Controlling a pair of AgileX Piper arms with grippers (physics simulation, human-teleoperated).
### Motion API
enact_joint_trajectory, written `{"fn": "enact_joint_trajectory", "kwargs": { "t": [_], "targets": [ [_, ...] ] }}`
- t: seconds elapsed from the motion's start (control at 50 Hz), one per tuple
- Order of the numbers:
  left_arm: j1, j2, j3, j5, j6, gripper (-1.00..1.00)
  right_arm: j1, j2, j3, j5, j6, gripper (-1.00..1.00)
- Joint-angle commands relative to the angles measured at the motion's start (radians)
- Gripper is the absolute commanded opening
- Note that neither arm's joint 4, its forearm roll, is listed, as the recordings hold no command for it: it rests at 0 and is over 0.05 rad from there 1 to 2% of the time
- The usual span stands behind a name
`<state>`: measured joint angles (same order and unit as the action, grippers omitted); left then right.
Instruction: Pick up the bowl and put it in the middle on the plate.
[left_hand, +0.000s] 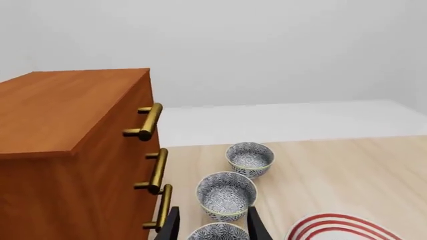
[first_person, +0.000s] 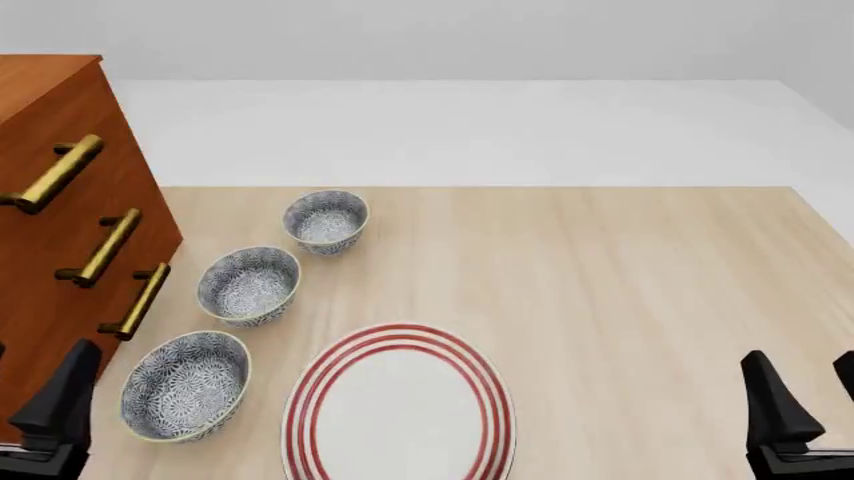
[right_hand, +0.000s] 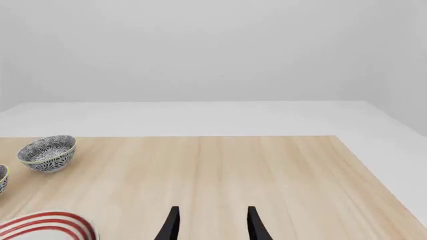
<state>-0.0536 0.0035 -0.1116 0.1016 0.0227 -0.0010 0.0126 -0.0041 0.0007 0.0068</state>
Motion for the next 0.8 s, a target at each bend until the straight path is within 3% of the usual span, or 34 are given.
{"fn": "enact_joint_trajectory", "kwargs": {
  "t": [0.02,0.2,0.24,0.3,0.36,0.42,0.5,0.56,0.58,0.62,0.7,0.76,0.8],
  "targets": [
    [0.038,0.0,-0.059,0.135,-0.043,1.0,0.0,-0.002,-0.001,0.004,0.001,1.0],
    [-0.059,0.014,-0.158,0.222,0.018,1.0,0.0,0.003,0.0,-0.002,0.001,1.0],
    [-0.089,0.037,-0.186,0.235,0.048,1.0,0.0,0.003,0.0,-0.003,0.0,1.0],
    [-0.14,0.115,-0.218,0.226,-0.001,1.0,0.0,0.001,-0.001,-0.001,-0.001,1.0],
    [-0.167,0.168,-0.248,0.222,0.045,1.0,0.0,0.001,0.0,-0.002,-0.001,1.0],
    [-0.174,0.194,-0.27,0.231,0.029,1.0,0.0,-0.002,0.0,0.001,-0.001,1.0],
    [-0.162,0.261,-0.288,0.231,0.065,1.0,0.0,-0.006,-0.001,0.002,-0.004,1.0],
    [-0.138,0.276,-0.284,0.222,0.118,1.0,0.0,-0.006,0.0,0.001,-0.005,1.0],
    [-0.127,0.305,-0.265,0.202,0.215,1.0,0.0,-0.006,0.0,0.001,-0.005,1.0],
    [-0.144,0.339,-0.285,0.206,0.153,1.0,0.0,-0.006,-0.001,0.004,-0.004,1.0],
    [-0.19,0.416,-0.316,0.208,0.151,1.0,0.0,-0.007,-0.001,0.003,-0.005,1.0],
    [-0.167,0.457,-0.351,0.228,0.014,1.0,0.0,-0.007,-0.002,0.003,-0.005,1.0],
    [-0.18,0.477,-0.362,0.226,0.042,1.0,0.0,-0.006,-0.001,0.002,-0.004,1.0]
  ]
}}
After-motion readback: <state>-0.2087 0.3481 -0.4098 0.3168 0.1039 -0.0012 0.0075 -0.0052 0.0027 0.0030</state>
